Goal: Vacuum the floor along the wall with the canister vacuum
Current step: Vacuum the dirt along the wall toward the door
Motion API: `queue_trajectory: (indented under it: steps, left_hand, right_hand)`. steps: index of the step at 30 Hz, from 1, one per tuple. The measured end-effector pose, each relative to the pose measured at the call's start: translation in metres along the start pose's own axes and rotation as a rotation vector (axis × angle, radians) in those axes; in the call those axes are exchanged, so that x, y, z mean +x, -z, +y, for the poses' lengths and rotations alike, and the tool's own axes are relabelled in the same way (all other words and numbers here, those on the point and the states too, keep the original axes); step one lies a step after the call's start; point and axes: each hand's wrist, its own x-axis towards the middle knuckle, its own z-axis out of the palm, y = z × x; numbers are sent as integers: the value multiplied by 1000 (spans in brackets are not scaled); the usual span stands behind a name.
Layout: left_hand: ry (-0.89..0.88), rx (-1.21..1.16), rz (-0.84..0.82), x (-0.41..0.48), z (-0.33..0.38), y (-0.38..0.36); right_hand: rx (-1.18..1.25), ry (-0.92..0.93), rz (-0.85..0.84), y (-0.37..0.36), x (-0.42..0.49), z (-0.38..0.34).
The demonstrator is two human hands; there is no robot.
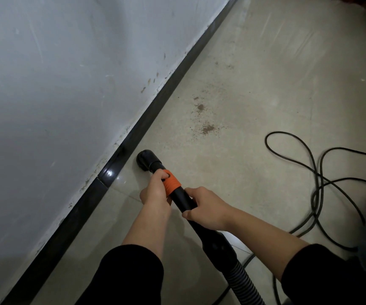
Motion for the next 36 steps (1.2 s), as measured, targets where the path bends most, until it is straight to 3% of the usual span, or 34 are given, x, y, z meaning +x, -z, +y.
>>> queue_trajectory:
  steps: [18, 36]
  left_hand:
    - [-50, 111, -96, 35, 26, 9]
    - [-30, 106, -196, 33, 22, -9]
  right_hand:
    - [-129, 33, 111, -8, 23, -22]
    - [-94, -41, 185, 1, 17, -16]
